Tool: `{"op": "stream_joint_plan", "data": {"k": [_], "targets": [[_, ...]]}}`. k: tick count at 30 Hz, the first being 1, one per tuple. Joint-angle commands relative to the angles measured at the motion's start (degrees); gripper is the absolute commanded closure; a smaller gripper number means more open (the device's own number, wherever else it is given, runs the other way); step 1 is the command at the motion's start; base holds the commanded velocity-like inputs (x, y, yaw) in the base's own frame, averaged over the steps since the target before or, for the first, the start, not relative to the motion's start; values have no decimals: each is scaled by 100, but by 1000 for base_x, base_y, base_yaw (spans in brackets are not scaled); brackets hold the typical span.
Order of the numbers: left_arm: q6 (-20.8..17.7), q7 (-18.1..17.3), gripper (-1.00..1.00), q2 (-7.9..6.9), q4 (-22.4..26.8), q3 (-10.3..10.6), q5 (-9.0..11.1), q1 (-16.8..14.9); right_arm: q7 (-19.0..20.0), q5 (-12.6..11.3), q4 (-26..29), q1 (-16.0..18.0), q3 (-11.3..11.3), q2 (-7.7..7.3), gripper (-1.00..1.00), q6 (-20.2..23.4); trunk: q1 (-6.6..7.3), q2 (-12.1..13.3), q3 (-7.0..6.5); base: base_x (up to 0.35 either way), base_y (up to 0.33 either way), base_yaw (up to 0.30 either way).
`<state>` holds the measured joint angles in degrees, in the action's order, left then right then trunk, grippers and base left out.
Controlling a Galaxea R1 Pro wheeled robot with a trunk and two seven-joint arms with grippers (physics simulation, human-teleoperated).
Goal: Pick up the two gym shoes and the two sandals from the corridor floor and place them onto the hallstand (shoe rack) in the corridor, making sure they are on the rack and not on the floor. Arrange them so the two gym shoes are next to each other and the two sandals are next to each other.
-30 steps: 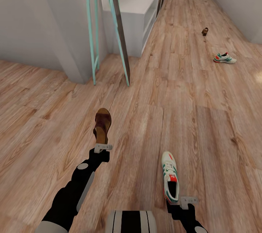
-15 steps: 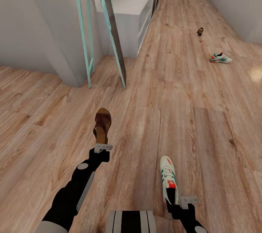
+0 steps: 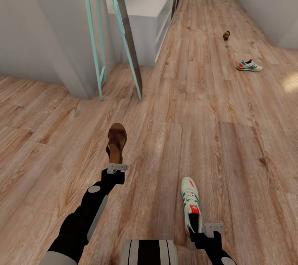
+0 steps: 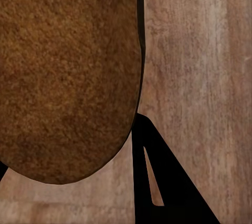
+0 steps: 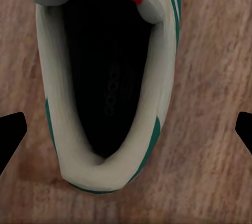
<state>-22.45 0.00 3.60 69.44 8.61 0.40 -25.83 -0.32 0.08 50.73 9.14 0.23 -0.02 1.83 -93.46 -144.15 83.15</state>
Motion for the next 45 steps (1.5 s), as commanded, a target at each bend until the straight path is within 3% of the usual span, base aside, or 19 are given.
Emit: {"op": "stream_joint_plan", "data": {"k": [1, 9, 14, 28, 39, 45], "targets": [[-31, 0, 100, 0, 8, 1, 4, -1, -5, 1, 7, 0, 2, 0, -100, 19, 1, -1, 4, 0, 0, -2], [-31, 0, 100, 0, 8, 1, 4, -1, -5, 1, 1, 0, 3, 1, -100, 19, 1, -1, 18, 0, 0, 30], [-31, 0, 100, 0, 8, 1, 4, -1, -7, 1, 2, 0, 2, 2, -100, 19, -12, -8, 161, 0, 0, 126], [-31, 0, 100, 0, 8, 1, 4, -1, -5, 1, 7, 0, -5, -3, -100, 19, -12, -8, 184, 0, 0, 21], [-31, 0, 100, 0, 8, 1, 4, -1, -7, -3, 7, 0, -6, -1, -100, 19, -40, -23, 514, 0, 0, 0], [-31, 0, 100, 0, 8, 1, 4, -1, -3, -1, 9, 1, -6, 0, -100, 19, -40, -23, 530, 0, 0, 0]]}}
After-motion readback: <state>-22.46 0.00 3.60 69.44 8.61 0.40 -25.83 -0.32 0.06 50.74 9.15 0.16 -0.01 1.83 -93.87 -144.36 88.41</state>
